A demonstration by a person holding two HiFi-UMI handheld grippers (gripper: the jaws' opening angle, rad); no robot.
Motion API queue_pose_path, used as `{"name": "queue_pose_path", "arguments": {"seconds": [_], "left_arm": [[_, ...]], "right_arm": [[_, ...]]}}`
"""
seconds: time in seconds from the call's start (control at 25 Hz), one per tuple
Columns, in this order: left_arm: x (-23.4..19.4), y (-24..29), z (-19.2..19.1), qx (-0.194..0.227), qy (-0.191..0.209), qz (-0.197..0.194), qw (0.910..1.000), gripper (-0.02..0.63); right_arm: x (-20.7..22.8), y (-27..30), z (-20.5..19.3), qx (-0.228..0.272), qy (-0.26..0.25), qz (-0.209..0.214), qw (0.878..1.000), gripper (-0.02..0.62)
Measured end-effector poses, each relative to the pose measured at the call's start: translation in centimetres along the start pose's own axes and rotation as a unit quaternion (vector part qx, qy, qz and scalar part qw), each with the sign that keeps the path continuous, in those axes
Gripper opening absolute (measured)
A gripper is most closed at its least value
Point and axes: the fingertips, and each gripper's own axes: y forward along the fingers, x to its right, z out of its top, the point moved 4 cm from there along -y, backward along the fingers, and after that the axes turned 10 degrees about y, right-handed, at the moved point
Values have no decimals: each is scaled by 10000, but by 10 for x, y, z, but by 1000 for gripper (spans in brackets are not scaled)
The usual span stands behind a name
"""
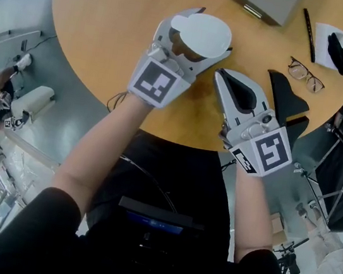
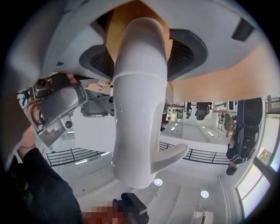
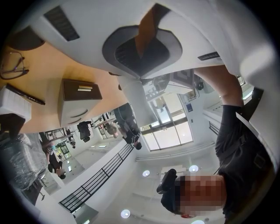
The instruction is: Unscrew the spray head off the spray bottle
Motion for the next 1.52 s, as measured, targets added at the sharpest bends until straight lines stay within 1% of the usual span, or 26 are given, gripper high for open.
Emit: {"name": "queue_pose_path", "arguments": {"seconds": [0.08, 0.12, 0.16, 0.28, 0.44, 0.6, 0.76, 0.88, 0.96, 1.08, 1.2, 1.28, 1.36, 1.44, 1.52], "left_arm": [[-1, 1, 0, -42, -31, 14, 10000, 383], [-1, 1, 0, -42, -45, 30, 10000, 357], [-2, 2, 0, -24, -50, 49, 10000, 310], [-1, 1, 2, 61, -29, 42, 10000, 304], [1, -4, 5, 43, 36, -96, 9999, 301], [5, -15, 25, 18, 65, -279, 9996, 299], [2, -32, 66, 101, 88, -342, 9993, 298], [10, -58, 107, -45, 87, -437, 9990, 298], [14, -72, 137, -146, 46, -486, 9987, 298], [12, -88, 184, -88, -44, -421, 9991, 298], [10, -107, 224, -98, -118, -394, 9991, 298], [14, -120, 247, -173, -120, -419, 9989, 298], [16, -131, 267, -211, -215, -422, 9987, 298], [18, -141, 282, -231, -357, -455, 9981, 298], [21, -153, 293, -271, -387, -556, 9973, 298]], "right_arm": [[0, -1, -1, 4, 59, -9, 10000, 0], [1, -1, -1, 8, 82, -13, 10000, 1], [1, 0, 0, 7, 81, -17, 10000, 0], [-4, 1, 1, -49, -96, 2, 9999, 0], [-13, 1, 8, 7, -128, 98, 9999, 0], [-20, -8, 21, 94, -146, 78, 9998, 0], [-40, -21, 47, 208, -284, 108, 9993, 0], [-72, -40, 72, 224, -267, 162, 9993, 2], [-92, -52, 95, 230, -375, 235, 9988, 2], [-114, -68, 135, 258, -692, 375, 9966, 2], [-135, -80, 169, 321, -806, 483, 9951, 2], [-151, -90, 185, 301, -819, 556, 9946, 3], [-167, -99, 197, 236, -859, 650, 9939, 3], [-183, -105, 209, 178, -930, 747, 9927, 6], [-201, -108, 218, 152, -994, 785, 9918, 22]]}}
